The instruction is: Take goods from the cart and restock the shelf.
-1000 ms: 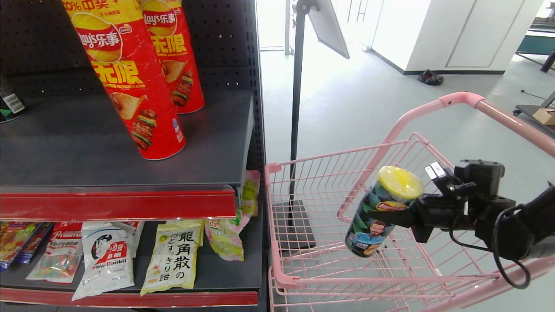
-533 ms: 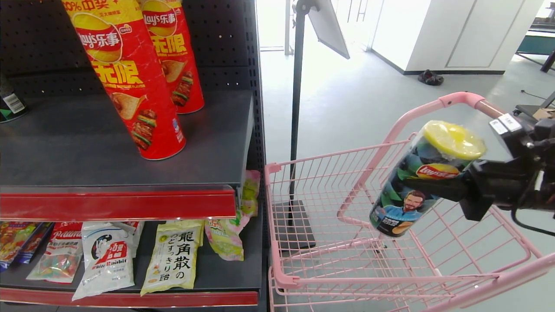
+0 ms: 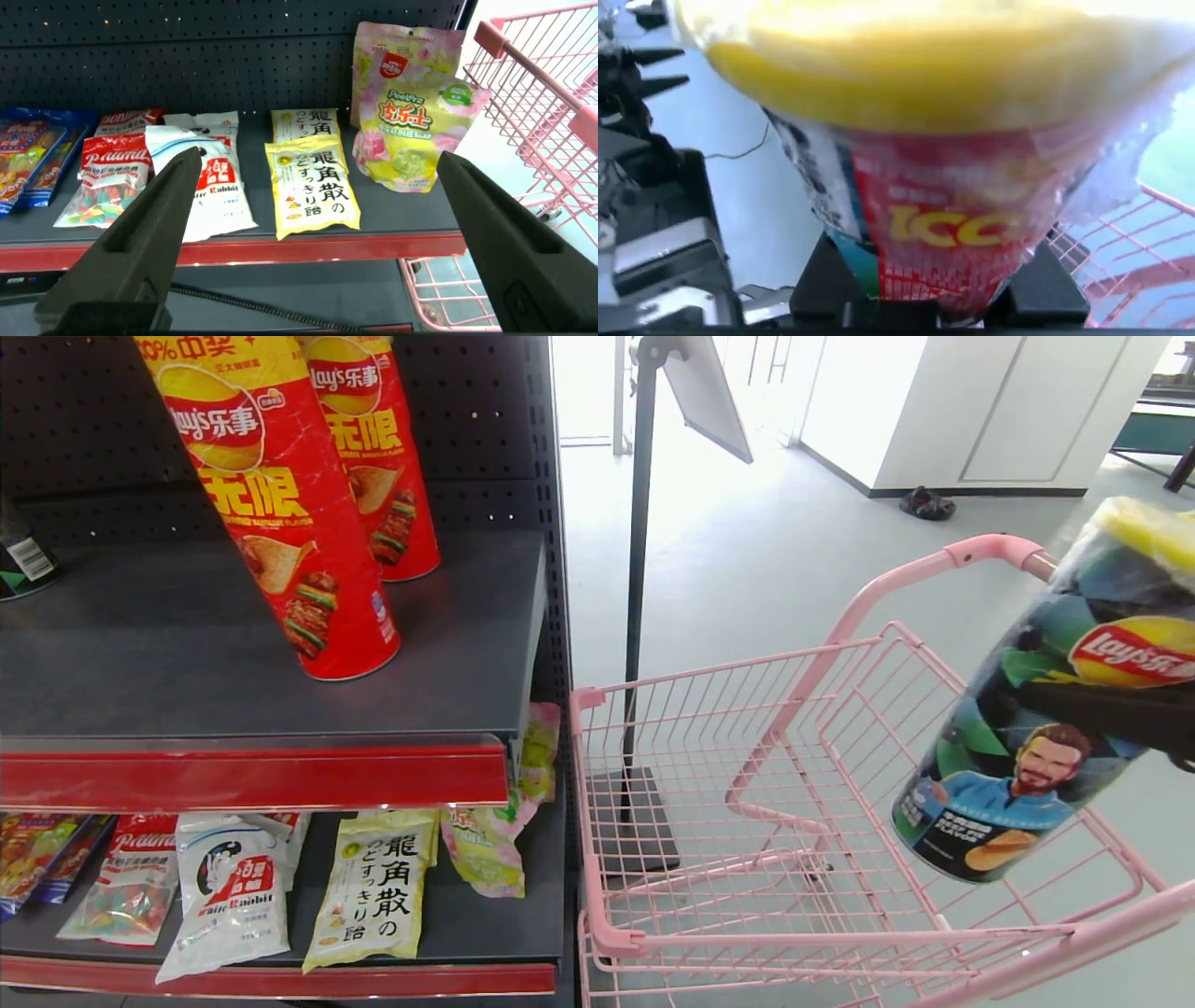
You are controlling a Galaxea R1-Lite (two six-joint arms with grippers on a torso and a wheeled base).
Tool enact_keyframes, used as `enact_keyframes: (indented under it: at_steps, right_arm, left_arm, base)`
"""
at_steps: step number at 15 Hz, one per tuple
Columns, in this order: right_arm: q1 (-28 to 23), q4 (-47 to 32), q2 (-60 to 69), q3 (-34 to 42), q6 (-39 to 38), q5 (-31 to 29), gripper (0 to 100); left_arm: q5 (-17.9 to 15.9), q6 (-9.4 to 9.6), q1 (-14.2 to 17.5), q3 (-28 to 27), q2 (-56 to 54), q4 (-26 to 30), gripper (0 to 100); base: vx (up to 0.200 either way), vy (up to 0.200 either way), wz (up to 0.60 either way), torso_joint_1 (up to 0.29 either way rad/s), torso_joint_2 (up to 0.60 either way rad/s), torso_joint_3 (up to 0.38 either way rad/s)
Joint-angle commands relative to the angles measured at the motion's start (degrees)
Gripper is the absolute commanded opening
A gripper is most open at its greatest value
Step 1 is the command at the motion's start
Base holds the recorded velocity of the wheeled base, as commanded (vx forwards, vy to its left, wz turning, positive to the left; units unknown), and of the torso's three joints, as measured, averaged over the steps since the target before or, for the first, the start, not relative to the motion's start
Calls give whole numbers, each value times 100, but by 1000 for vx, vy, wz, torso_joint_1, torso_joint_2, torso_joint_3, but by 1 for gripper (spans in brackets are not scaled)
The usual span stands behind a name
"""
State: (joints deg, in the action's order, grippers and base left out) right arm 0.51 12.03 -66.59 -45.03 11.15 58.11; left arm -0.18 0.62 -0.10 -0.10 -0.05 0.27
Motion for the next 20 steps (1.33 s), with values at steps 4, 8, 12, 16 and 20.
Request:
enact_keyframes:
  at_steps: [4, 8, 12, 16, 20]
  right_arm:
    - [459, -474, 1534, -50, -1757, -2234, 0]
    - [503, -483, 1605, 531, -825, -2322, 0]
    - [511, -465, 1675, 574, -518, -2955, 0]
    - [740, -474, 1614, 495, -149, -2577, 0]
    - [1223, -421, 1253, 460, 71, -1909, 0]
  left_arm:
    - [1, -1, 1, 1, 5, 0, 100]
    - [1, -1, 1, 1, 5, 0, 100]
    - [1, -1, 1, 1, 5, 0, 100]
    - [1, -1, 1, 1, 5, 0, 100]
    - [1, -1, 1, 1, 5, 0, 100]
  base:
    - [0, 0, 0, 0, 0, 0]
    - [0, 0, 0, 0, 0, 0]
    - [0, 0, 0, 0, 0, 0]
    - [0, 0, 0, 0, 0, 0]
    - [0, 0, 0, 0, 0, 0]
